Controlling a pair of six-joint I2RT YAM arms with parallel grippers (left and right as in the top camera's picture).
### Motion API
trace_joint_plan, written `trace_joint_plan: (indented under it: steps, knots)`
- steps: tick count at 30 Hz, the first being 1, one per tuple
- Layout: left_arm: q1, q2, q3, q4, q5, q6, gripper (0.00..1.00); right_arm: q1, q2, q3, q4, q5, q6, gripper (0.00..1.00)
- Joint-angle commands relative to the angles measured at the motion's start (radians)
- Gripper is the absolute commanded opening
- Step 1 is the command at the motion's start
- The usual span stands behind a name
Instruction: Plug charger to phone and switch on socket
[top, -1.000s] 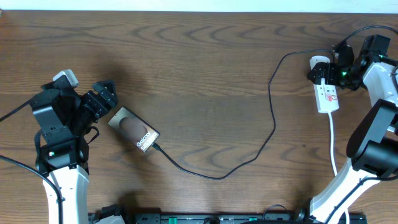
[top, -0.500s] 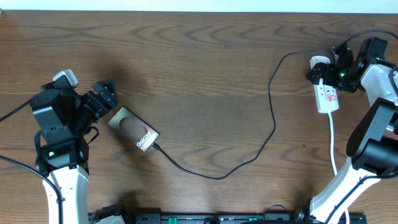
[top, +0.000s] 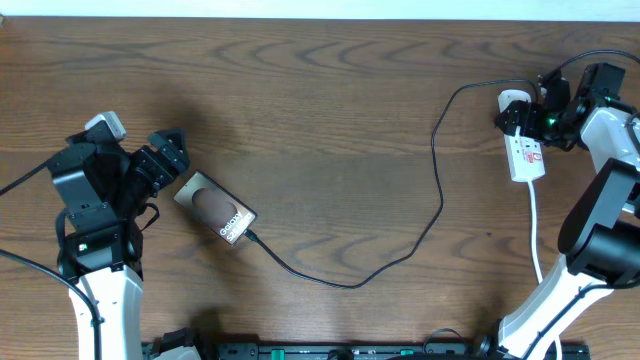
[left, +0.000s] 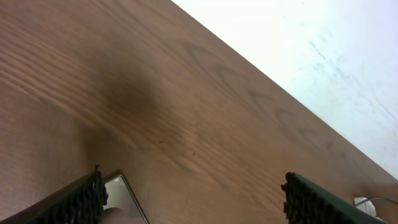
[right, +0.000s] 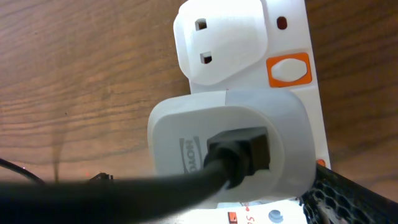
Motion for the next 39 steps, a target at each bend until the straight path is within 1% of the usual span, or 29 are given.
trace_joint_plan:
  steps: [1, 9, 11, 15, 20, 23, 27, 29, 31, 35, 39]
  knots:
    - [-0.001, -0.002, 0.014, 0.004, 0.002, 0.021, 0.88, 0.039, 0.028, -0.065, -0.042, -0.103, 0.042, 0.91]
    - [-0.001, -0.003, 0.014, 0.004, 0.002, 0.021, 0.88, 0.072, 0.028, -0.125, 0.037, -0.097, 0.092, 0.91]
    - [-0.001, -0.003, 0.014, 0.007, 0.002, 0.021, 0.88, 0.073, 0.028, -0.123, 0.047, -0.043, 0.126, 0.91]
    - [-0.001, -0.003, 0.014, 0.006, 0.002, 0.021, 0.88, 0.051, 0.024, -0.095, 0.019, 0.055, 0.157, 0.99]
    - [-0.001, -0.003, 0.014, 0.008, 0.002, 0.02, 0.88, 0.014, -0.026, -0.051, -0.034, 0.122, 0.161, 0.99]
    - [-0.001, -0.003, 0.014, 0.007, 0.002, 0.02, 0.88, -0.005, -0.089, -0.028, -0.061, 0.174, 0.161, 0.99]
    - [-0.001, -0.003, 0.014, 0.007, 0.002, 0.02, 0.88, -0.008, -0.277, -0.024, -0.112, 0.227, 0.162, 0.99]
    - [-0.001, -0.003, 0.014, 0.007, 0.002, 0.02, 0.88, -0.006, -0.344, -0.024, -0.136, 0.231, 0.182, 0.99]
    - [-0.001, -0.003, 0.014, 0.007, 0.002, 0.02, 0.88, -0.003, -0.405, -0.024, -0.164, 0.252, 0.235, 0.99]
    - [-0.001, -0.003, 0.014, 0.003, 0.002, 0.02, 0.88, 0.005, -0.492, -0.025, -0.218, 0.271, 0.324, 0.99]
    - [-0.001, -0.003, 0.014, 0.003, 0.002, 0.02, 0.88, 0.005, -0.517, -0.025, -0.24, 0.268, 0.34, 0.99]
